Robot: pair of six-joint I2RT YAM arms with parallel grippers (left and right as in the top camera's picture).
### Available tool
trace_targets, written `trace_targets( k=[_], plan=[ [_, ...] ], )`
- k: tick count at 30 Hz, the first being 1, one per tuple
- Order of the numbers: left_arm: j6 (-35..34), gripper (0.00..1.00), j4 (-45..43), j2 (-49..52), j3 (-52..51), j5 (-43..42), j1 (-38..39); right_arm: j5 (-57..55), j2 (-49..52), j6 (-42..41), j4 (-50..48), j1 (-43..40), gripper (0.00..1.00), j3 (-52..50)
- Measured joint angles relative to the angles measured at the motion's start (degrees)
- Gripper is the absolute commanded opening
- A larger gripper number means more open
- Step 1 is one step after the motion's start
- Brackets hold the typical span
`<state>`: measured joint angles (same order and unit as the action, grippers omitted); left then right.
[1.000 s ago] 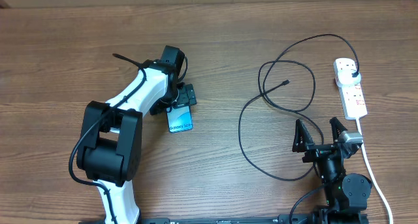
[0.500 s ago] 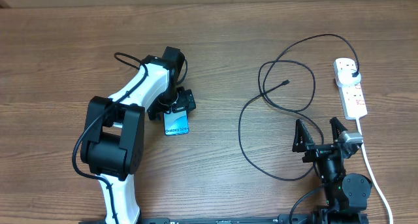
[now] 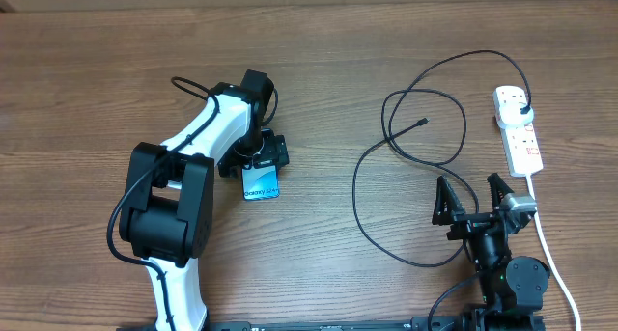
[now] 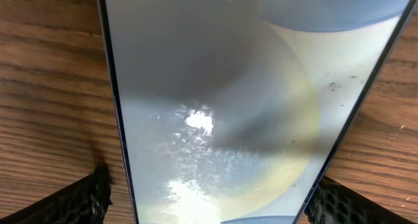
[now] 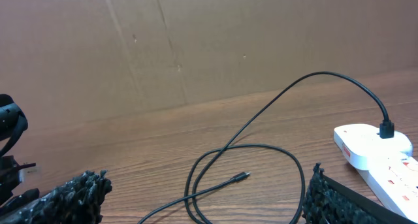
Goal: Plug charger to phone and switch on socket
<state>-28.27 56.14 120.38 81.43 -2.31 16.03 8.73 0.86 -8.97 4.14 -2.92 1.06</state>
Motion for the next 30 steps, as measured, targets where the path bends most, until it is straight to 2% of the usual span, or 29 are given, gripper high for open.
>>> trace_targets(
  k=[12, 23, 30],
  plan=[
    [0.02, 0.98, -1.75, -0.09, -0.04, 0.85, 0.0, 0.0, 0.0, -0.02, 0.02, 0.0, 1.0, 0.0],
    [1.53, 0.86, -3.37, -0.11, 0.0, 1.77, 0.0, 0.0, 0.0, 0.0, 0.02, 0.0, 1.0, 0.0],
    [1.7, 0.85, -3.37, -0.11, 0.0, 1.77, 0.0, -0.02, 0.0, 0.02, 0.0, 0.0, 1.0, 0.0]
  ],
)
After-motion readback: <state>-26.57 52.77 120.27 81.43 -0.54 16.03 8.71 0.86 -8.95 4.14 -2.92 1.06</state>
